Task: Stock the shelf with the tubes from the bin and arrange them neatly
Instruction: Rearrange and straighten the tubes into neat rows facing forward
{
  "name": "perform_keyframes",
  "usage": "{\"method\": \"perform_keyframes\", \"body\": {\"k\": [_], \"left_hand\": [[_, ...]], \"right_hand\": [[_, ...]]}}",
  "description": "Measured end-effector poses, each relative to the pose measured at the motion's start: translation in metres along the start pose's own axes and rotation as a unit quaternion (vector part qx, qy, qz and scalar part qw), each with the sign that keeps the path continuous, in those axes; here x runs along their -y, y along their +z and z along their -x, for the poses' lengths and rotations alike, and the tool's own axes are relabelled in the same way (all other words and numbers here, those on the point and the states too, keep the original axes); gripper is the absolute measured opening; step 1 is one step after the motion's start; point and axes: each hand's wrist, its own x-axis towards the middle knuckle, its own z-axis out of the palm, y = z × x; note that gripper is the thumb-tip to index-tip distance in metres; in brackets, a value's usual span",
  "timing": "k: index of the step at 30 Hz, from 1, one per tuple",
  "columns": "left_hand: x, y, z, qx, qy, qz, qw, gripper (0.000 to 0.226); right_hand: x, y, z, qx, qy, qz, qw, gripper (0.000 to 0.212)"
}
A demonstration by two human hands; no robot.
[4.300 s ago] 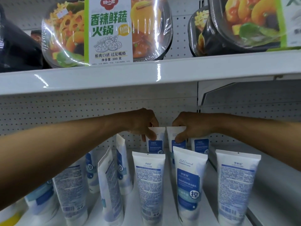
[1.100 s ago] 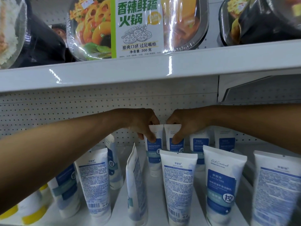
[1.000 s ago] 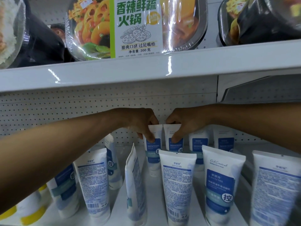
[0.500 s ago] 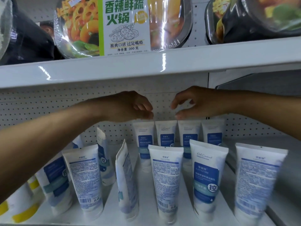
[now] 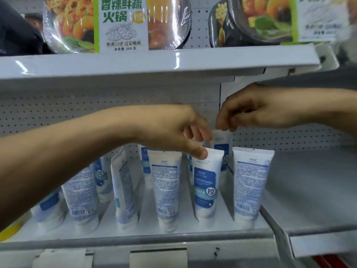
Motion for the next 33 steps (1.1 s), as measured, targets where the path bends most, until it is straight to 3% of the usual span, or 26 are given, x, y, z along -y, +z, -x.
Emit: {"method": "perform_keyframes", "body": {"k": [2, 4, 6, 8, 13, 16, 18, 20, 24, 27, 29, 33], "left_hand": [[0.000, 0.006, -0.004, 0.023, -0.001, 0.000, 1.000, 0.036], [0.000, 0.011, -0.007, 0.038, -0.004, 0.000, 0.999, 0.035], [0.000, 0.014, -0.010, 0.045, -0.007, 0.002, 0.999, 0.035], [-0.001, 0.018, -0.013, 0.044, -0.008, 0.007, 0.999, 0.035], [-0.001, 0.025, -0.017, 0.028, -0.008, 0.014, 0.999, 0.024], [-0.003, 0.028, -0.017, 0.016, -0.005, 0.015, 1.000, 0.011], [-0.005, 0.028, -0.016, 0.011, -0.006, 0.013, 1.000, 0.010], [-0.008, 0.028, -0.015, 0.009, -0.013, 0.008, 1.000, 0.013], [-0.012, 0.030, -0.014, 0.008, -0.028, 0.008, 1.000, 0.016], [-0.014, 0.033, -0.014, 0.003, -0.035, 0.016, 0.999, 0.017], [-0.015, 0.033, -0.015, 0.001, -0.044, 0.034, 0.998, 0.019], [-0.017, 0.033, -0.018, 0.013, -0.060, 0.061, 0.996, 0.015]], "right_hand": [[-0.003, -0.008, 0.011, 0.027, 0.004, 0.016, 1.000, 0.046], [-0.006, -0.014, 0.022, 0.049, 0.019, 0.006, 0.999, 0.050], [-0.007, -0.016, 0.030, 0.073, 0.024, -0.039, 0.996, 0.045], [-0.002, -0.015, 0.036, 0.121, 0.029, -0.063, 0.990, 0.028], [0.008, -0.001, 0.043, 0.210, 0.064, 0.024, 0.975, 0.020], [0.002, 0.015, 0.040, 0.168, 0.072, 0.067, 0.981, 0.010], [-0.001, 0.020, 0.038, 0.134, 0.086, 0.072, 0.985, 0.018], [-0.001, 0.019, 0.039, 0.138, 0.111, 0.053, 0.983, 0.028], [-0.002, 0.016, 0.042, 0.166, 0.129, 0.007, 0.978, 0.026], [-0.006, 0.022, 0.040, 0.091, 0.103, 0.107, 0.985, 0.005], [-0.005, 0.023, 0.038, 0.060, 0.085, 0.173, 0.979, 0.007], [-0.008, 0.021, 0.038, 0.062, 0.091, 0.138, 0.984, 0.009]]}}
